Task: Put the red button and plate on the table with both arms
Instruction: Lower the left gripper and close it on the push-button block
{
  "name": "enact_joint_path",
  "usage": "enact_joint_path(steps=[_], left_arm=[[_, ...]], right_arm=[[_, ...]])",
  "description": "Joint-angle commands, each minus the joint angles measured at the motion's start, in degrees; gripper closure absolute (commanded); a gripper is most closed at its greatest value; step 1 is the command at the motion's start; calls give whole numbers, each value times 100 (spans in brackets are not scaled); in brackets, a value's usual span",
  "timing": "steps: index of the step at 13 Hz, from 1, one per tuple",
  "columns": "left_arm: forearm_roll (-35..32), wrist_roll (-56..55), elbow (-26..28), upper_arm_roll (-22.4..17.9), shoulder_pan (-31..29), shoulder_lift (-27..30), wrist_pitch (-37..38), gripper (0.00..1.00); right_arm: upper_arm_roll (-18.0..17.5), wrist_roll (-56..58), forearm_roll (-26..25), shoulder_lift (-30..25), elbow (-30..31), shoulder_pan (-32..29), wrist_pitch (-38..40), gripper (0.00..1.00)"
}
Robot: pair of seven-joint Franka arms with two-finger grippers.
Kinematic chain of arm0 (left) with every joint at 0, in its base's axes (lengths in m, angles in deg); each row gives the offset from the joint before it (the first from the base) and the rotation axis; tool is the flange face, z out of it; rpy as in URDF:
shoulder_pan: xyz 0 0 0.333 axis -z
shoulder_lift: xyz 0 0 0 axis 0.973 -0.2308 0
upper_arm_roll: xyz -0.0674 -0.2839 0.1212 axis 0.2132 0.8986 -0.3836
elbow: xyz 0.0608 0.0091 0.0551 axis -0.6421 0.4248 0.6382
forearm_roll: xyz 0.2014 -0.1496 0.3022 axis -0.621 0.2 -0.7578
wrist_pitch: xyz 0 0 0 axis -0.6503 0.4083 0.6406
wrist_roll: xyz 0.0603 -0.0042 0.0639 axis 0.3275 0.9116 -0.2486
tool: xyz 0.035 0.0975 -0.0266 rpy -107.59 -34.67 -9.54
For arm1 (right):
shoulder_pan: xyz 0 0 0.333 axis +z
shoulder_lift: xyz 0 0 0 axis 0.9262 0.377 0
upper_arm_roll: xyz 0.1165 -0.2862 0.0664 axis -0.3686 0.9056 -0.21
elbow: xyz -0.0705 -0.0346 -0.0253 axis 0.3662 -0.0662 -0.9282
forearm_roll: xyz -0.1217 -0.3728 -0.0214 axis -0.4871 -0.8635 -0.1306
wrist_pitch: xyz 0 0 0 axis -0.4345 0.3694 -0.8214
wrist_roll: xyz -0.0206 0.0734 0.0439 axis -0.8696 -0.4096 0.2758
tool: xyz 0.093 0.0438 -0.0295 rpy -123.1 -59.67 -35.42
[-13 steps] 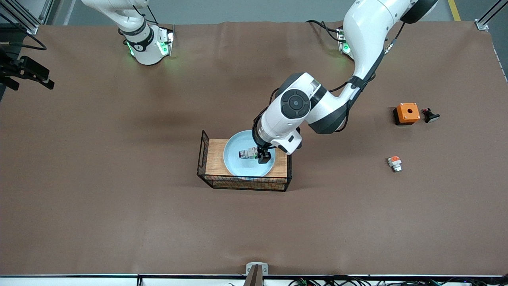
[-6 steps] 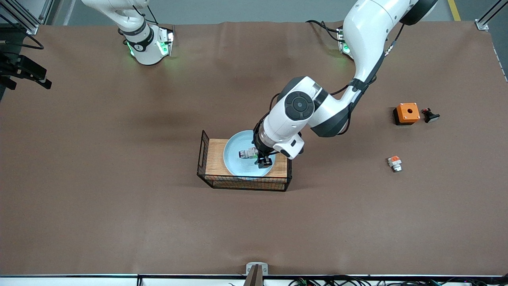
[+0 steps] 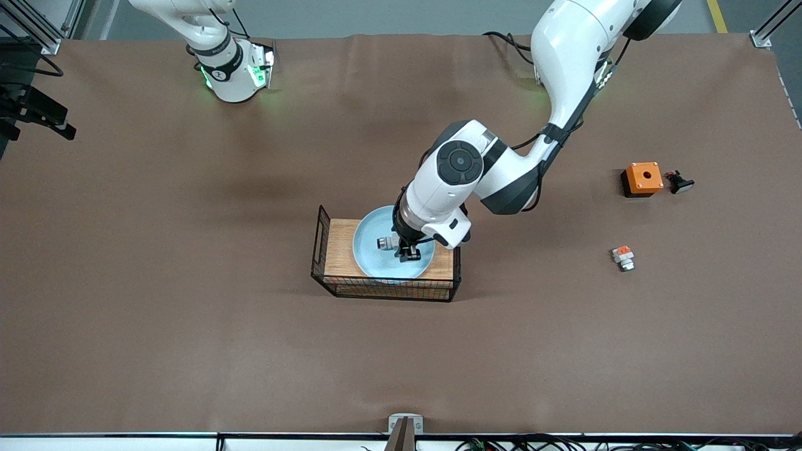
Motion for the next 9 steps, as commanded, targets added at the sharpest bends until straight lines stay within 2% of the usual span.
enact_joint_path(steps=[1, 2, 3, 9], left_arm=[[-123, -43, -176, -56, 73, -94, -25, 75], [-123, -44, -176, -56, 73, -94, -25, 84], [-123, -44, -168, -64, 73, -94, -16, 87], [-106, -52, -176, -12, 64, 212, 63, 87]], right_arm=[[-53, 37, -32, 41, -111, -81, 57, 0], [-53, 37, -32, 41, -111, -81, 57, 0], [-53, 37, -32, 49, -111, -81, 57, 0], [-53, 81, -75, 49, -129, -90, 48, 0]])
